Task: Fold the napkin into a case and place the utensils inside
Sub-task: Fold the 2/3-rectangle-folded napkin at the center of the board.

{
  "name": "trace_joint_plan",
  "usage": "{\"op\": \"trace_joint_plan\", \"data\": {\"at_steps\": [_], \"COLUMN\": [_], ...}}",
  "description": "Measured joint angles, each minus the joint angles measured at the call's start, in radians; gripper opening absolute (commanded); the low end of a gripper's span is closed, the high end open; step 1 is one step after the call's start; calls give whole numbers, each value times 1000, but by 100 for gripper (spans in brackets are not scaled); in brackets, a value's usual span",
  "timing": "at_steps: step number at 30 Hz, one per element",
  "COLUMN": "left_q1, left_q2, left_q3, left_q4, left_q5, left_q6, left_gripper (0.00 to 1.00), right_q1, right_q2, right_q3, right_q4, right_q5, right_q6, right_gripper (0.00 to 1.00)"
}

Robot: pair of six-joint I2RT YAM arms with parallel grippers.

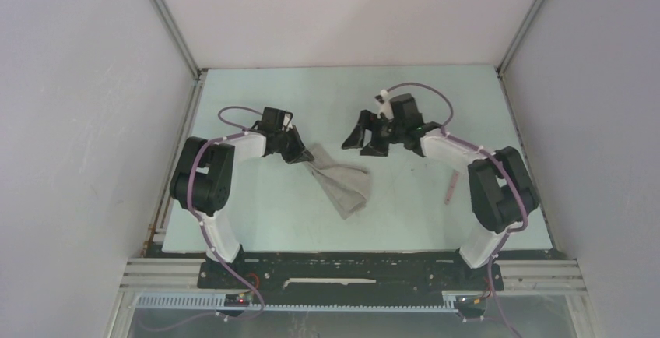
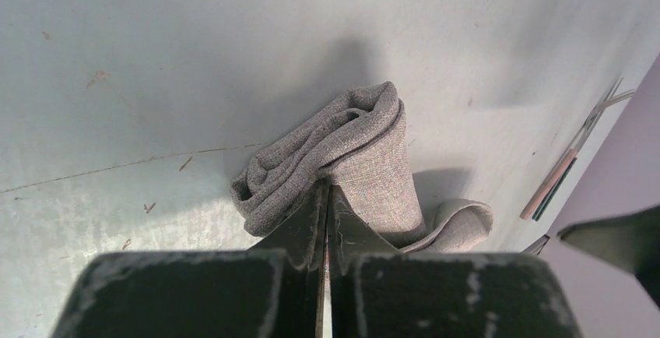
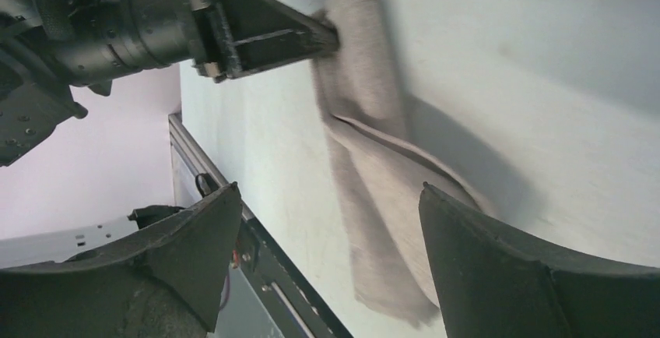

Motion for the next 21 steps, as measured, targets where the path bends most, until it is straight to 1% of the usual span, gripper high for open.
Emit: {"op": "trace_joint_plan", "data": {"at_steps": [3,6,9,13,17,19,21], "left_q1": [0,0,0,0,0,0,0], "left_q2": [0,0,0,-2,-5,-6,-6], "left_q3": [0,0,0,-2,-6,-6,-6], "left_q4": [0,0,0,1,5,5,5], "left_q5": [0,0,0,-1,-5,-6,-7], "left_q6": [0,1,3,6,6,6,6], "left_gripper": [0,0,0,0,0,0,0], "right_q1": [-109,-174,-176,-179,-180,-179,-176], "right_q2": [-26,-16,3,51,122,142,150], "right_q3": [-61,-120,-168,-227,-242,-245,-247], "right_q4": [-9,-14,3,83,151,194,233], "right_q5": [-86,-148,-203,-276,-319,-347,-366], "right_q6": [-38,-52,-54,-38,-18,3,20], "right_gripper": [93,92,91,87,82,78,75]}}
